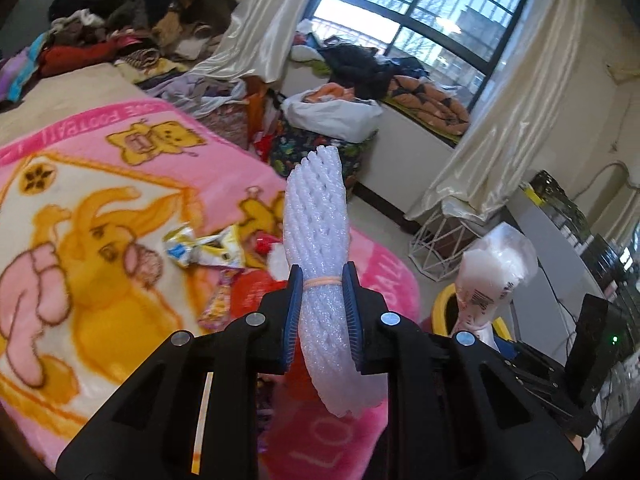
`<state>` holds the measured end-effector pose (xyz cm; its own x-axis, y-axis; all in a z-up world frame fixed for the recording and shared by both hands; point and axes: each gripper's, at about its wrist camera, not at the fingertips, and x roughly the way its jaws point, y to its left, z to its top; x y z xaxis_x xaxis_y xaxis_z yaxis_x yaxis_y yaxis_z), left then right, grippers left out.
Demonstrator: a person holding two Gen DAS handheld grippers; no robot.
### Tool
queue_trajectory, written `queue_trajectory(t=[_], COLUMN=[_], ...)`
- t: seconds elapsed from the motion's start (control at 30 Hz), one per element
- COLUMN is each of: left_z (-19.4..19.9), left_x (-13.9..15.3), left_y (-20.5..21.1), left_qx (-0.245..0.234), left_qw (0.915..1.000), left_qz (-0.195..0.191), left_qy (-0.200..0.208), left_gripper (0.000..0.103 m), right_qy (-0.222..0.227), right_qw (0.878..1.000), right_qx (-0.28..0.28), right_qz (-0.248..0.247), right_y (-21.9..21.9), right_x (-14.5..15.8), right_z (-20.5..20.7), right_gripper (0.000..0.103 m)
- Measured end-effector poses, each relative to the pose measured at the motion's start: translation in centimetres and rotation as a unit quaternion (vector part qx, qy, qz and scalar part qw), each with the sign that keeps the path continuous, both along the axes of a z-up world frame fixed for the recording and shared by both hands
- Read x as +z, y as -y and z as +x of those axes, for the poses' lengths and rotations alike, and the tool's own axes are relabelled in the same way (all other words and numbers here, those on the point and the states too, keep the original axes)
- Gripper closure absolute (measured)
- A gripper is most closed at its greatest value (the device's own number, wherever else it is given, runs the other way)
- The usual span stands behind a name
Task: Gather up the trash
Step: 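Carry the mesh sleeve and plastic bag with both tools over the yellow bin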
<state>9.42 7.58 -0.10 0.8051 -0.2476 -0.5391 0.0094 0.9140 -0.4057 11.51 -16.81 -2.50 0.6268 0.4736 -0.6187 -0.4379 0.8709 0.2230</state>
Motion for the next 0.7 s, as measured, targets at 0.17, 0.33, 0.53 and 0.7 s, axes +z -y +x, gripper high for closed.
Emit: queue_trajectory(t=[0.17, 0.33, 0.53, 0.7], left_z=[1.0, 2.0, 2.7, 2.9], left_x=[-0.1, -0.5, -0.7, -0.5], left_y=[2.7, 6.0, 8.6, 10.5], left_qx=[-0.028, -0.064, -0.092, -0.108], left_qw=[0.9996, 0.9979, 0.9957, 0.9941], left_qz=[-0.009, -0.008, -0.002, -0.002], left_qy=[0.002, -0.002, -0.001, 0.005], left_gripper=[0.089, 0.089, 0.089, 0.09], right_qy=[0.003, 0.006, 0.005, 0.009], right_qw=[1.0, 0.998, 0.994, 0.99], right_qx=[-0.026, -0.061, -0.109, -0.141], right_qz=[0.009, 0.012, 0.022, 0.027], right_y=[2.1, 4.9, 8.5, 11.1], right_x=[0.4, 0.6, 0.6, 0.5], right_z=[0.0, -0.6, -0.9, -1.3], right_gripper=[0.061, 0.061, 0.061, 0.061])
